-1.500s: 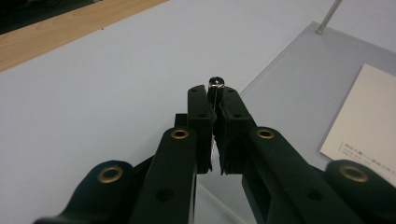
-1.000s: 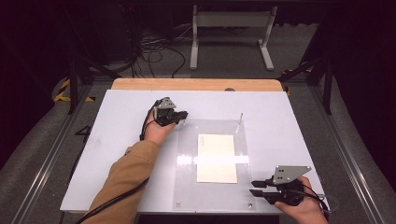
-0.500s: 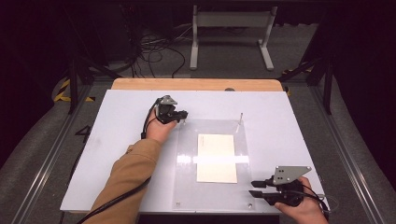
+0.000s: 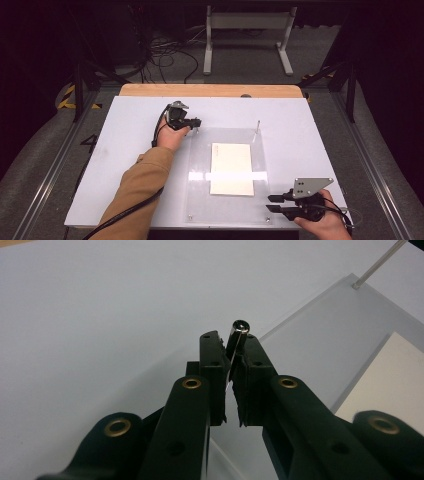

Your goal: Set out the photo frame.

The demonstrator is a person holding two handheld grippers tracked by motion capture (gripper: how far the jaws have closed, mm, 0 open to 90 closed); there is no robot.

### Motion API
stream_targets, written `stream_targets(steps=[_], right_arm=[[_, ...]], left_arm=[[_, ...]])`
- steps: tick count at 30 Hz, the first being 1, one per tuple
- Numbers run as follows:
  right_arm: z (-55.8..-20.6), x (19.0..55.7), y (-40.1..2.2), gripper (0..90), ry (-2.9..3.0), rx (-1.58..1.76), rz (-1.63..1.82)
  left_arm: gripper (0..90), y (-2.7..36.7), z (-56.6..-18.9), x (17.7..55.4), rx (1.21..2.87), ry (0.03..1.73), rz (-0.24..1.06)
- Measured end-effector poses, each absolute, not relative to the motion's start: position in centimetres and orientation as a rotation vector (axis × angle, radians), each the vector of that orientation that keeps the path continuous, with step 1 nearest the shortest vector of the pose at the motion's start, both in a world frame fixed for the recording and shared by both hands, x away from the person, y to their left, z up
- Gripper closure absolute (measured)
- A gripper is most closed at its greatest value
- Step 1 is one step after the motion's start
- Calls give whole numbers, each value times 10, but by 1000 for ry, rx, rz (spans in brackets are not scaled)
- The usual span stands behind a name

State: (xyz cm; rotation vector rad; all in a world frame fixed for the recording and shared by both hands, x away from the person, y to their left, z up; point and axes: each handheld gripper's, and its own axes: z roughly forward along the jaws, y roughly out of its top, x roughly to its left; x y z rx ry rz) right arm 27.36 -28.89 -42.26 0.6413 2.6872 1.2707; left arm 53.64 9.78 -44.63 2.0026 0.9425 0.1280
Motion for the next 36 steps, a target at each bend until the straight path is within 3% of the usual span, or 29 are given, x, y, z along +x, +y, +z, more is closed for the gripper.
stream_targets(steps=[10,19,21,36], right_arm=[[-414,269,-289,677,2653,610,1308],[-414,264,-279,551,2659,517,1258],[-414,262,-275,486,2649,458,1250],[-424,259,-266,407,2652,296,1144]], left_arm=[[834,96,-445,540,2006,977,103],[835,96,-444,542,2018,994,91],[835,95,-444,542,2012,1006,80],[831,96,-445,544,2003,1018,55]])
